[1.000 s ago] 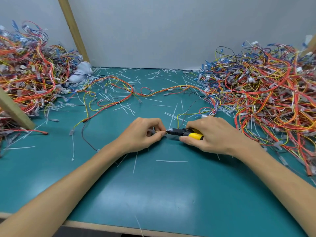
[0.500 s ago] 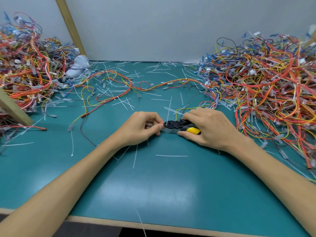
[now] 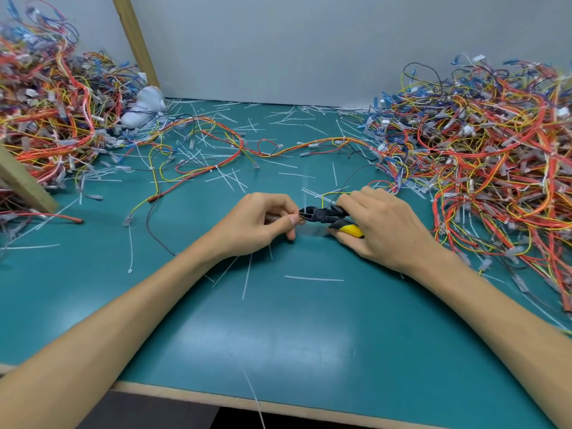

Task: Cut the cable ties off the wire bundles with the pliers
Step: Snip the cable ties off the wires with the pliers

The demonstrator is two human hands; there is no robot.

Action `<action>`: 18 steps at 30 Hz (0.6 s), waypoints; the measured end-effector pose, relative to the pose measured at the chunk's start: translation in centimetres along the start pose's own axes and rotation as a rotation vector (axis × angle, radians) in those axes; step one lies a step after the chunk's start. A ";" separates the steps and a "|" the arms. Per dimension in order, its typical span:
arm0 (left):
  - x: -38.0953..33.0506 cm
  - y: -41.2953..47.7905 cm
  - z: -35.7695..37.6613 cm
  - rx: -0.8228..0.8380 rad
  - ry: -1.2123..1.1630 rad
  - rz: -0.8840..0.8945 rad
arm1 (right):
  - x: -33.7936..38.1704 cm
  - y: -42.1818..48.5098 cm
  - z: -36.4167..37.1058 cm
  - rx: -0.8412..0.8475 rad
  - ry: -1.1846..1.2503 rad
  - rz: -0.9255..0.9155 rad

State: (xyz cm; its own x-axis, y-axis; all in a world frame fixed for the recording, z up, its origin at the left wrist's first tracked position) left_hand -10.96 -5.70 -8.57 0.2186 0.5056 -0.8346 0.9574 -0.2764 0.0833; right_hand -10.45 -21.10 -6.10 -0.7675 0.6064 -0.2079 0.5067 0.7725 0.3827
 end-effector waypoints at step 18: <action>-1.1 -0.5 -1.0 -0.217 0.194 0.158 | -1.9 -0.7 0.5 0.092 -0.054 0.215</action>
State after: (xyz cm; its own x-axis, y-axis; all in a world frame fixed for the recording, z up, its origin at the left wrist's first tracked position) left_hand -11.47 -5.33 -7.19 0.3792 0.6222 -0.6849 0.9222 -0.1938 0.3346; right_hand -9.19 -22.70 -6.42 -0.6169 0.7663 -0.1796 0.6920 0.6367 0.3402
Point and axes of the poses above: each hand's wrist, its own y-axis towards the middle knuckle, its own z-axis out of the palm, x = y × z, the point moved 8 cm from there along y, towards the middle knuckle, and after that the axes turned 6 degrees about -z, right-handed, at the moved point
